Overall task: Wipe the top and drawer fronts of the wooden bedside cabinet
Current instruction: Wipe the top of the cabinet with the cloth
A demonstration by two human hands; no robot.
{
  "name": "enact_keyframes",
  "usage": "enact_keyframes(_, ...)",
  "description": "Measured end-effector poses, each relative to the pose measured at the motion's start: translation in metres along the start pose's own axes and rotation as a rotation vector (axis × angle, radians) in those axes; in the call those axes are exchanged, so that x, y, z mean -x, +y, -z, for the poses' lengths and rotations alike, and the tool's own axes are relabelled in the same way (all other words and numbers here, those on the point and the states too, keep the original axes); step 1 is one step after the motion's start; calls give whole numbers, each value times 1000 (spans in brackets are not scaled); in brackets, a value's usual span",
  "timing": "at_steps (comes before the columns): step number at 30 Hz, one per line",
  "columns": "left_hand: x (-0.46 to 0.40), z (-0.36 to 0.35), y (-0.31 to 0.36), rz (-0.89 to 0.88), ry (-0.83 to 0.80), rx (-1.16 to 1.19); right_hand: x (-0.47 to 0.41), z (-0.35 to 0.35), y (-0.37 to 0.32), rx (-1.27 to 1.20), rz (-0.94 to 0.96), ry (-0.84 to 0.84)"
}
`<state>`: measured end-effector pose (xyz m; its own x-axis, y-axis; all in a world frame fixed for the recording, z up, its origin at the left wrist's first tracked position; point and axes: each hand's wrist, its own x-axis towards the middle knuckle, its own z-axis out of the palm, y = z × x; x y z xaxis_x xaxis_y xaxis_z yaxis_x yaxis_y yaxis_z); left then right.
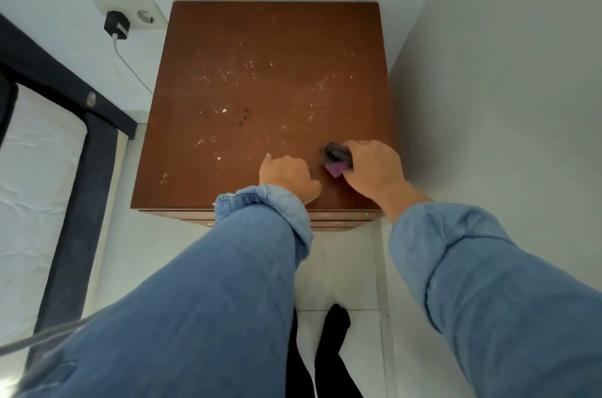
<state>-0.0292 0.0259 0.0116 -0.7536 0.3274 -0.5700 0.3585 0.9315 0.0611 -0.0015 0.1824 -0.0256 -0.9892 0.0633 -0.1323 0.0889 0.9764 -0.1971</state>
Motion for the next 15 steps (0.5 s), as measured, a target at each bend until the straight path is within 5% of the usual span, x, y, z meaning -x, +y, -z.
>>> enact_keyframes(6,-28,31,-12,-15,127,58,-54,41,14,-724,-499,-238)
enact_keyframes(15,-112,81,-8,-62,189,175,-132,77,40,-1572,-885,-31)
